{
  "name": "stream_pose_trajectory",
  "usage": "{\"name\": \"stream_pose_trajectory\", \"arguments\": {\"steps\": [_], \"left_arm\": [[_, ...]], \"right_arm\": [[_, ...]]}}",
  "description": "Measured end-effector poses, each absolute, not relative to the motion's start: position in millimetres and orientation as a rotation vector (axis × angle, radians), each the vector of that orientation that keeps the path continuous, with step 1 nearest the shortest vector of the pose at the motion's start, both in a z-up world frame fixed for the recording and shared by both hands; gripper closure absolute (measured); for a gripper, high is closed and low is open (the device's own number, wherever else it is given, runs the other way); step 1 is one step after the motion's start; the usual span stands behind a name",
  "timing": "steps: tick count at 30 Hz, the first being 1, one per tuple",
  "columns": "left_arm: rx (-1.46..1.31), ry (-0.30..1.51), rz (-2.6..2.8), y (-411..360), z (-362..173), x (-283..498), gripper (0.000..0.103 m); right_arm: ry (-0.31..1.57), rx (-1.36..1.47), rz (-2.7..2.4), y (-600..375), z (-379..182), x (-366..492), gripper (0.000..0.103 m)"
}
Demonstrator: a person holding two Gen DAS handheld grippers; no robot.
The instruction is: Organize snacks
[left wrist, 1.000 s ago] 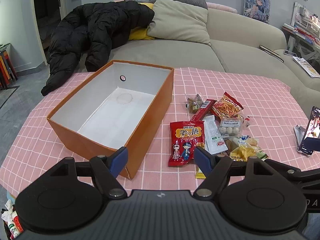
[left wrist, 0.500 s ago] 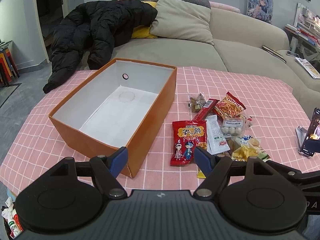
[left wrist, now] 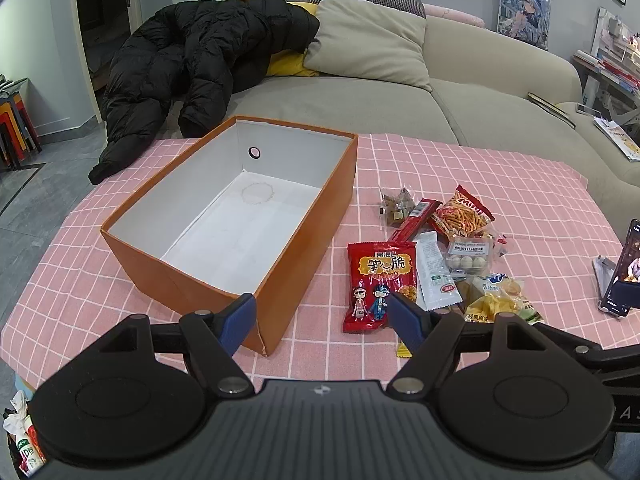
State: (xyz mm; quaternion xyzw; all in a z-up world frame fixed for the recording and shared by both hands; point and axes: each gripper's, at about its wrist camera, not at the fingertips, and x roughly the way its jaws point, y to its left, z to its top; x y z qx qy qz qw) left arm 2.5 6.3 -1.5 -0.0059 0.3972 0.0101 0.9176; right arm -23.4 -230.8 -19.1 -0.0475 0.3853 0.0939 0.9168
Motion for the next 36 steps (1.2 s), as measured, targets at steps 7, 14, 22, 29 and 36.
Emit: {"name": "stream_pose_trajectory", "arguments": {"steps": [7, 14, 22, 29, 36], "left_arm": [[-0.015, 0.823, 0.021, 6.6, -1.5, 1.7, 0.015], [-0.02, 0.826, 0.024, 8.5, -2.3, 1.0, 0.015], [-0.024, 0.83, 0.024, 8.8, -2.8, 0.6, 0.015], [-0.025, 0.832, 0.024, 8.2, -3.3, 0.3, 0.015], [-0.025, 0.833, 0.023, 8.0, -3.6, 0.6, 0.015]], "right_arm": [[0.796, -0.094, 0.186, -230.9, -19.7, -23.9, 0.004], [0.803, -0.092, 0.183, -230.9, -22.5, -23.4, 0.004], [0.811, -0.096, 0.176, -230.6, -24.6, -23.6, 0.004], [0.816, -0.097, 0.174, -230.4, -26.4, -23.0, 0.004], [0.824, -0.093, 0.171, -230.8, -27.8, -22.5, 0.004]]}}
